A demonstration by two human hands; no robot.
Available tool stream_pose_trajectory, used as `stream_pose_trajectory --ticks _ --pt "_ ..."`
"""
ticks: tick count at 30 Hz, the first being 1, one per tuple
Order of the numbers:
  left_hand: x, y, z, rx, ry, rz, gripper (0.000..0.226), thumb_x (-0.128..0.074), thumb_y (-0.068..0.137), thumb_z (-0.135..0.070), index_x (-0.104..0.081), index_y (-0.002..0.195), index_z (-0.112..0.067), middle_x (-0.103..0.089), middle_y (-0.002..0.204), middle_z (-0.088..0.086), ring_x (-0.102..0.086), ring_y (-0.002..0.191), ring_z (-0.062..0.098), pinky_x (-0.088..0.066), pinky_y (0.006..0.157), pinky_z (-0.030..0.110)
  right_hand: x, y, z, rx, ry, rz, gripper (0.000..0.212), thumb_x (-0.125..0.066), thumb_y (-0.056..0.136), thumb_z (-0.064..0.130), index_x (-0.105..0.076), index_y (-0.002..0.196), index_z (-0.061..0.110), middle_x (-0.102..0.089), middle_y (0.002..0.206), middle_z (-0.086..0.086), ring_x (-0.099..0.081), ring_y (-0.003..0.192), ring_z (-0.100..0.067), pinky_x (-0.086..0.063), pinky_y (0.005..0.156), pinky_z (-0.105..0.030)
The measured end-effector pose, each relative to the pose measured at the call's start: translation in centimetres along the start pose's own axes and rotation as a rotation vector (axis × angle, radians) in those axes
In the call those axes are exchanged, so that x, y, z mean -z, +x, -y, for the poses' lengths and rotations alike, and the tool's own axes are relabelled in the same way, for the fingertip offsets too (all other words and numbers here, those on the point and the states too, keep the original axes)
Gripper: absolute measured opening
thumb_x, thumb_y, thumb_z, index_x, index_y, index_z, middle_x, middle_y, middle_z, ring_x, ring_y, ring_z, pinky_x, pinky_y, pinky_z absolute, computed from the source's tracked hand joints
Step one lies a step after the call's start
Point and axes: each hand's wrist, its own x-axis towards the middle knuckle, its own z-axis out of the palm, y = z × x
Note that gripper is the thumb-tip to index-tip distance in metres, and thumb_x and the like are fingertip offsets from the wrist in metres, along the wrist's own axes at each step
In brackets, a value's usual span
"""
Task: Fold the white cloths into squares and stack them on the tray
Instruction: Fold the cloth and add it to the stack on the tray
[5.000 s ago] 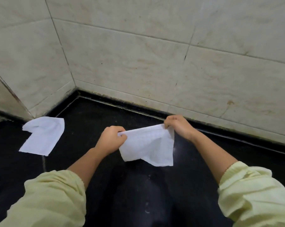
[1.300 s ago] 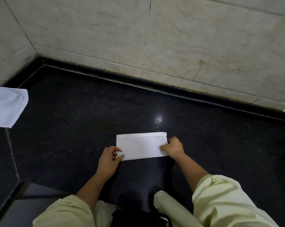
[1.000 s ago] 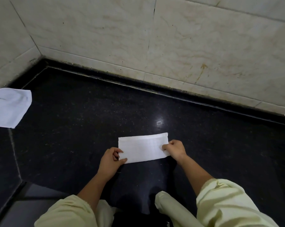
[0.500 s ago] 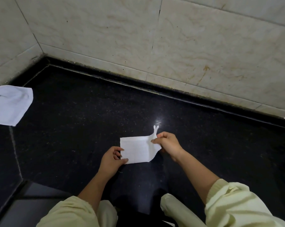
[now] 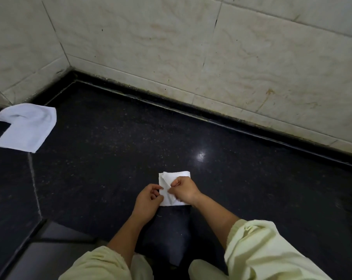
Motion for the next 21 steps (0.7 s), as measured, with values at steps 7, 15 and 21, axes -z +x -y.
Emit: stream_pose_trajectory --ticks 7,15,21 --pt "0.2 0.2 0.1 0.026 -0.029 0.006 0.021 -0.049 0.093 -0.003 -0.064 0.102 -0.015 -0.065 0.086 0.006 -0.057 0.074 0.012 -0.048 0.068 0.021 -0.8 0.3 -0.5 -0.001 0.032 -0.02 0.023 -0.063 0.081 0.003 -0.055 0.072 0.023 -0.057 0.076 0.006 -0.058 0.083 -0.017 -0.049 0.079 -0.029" --pt "0.3 0.3 -0.2 0.047 -0.062 0.001 0.018 -0.048 0.097 -0.01 -0.065 0.102 -0.012 -0.069 0.091 0.008 -0.062 0.079 0.014 -0.05 0.07 0.021 -1.0 0.1 -0.6 0.023 0.101 0.017 0.017 -0.066 0.085 0.006 -0.061 0.075 0.019 -0.062 0.074 0.004 -0.058 0.067 -0.007 -0.048 0.063 -0.018" --pt "0.4 0.1 -0.3 0.05 -0.001 -0.001 0.011 -0.062 0.091 -0.016 -0.063 0.102 -0.014 -0.065 0.088 0.003 -0.058 0.075 0.012 -0.047 0.065 0.016 0.2 -0.7 -0.5 -0.009 0.128 0.044 0.012 -0.058 0.088 0.007 -0.069 0.086 0.011 -0.065 0.076 0.0 -0.059 0.062 -0.007 -0.043 0.05 -0.015"
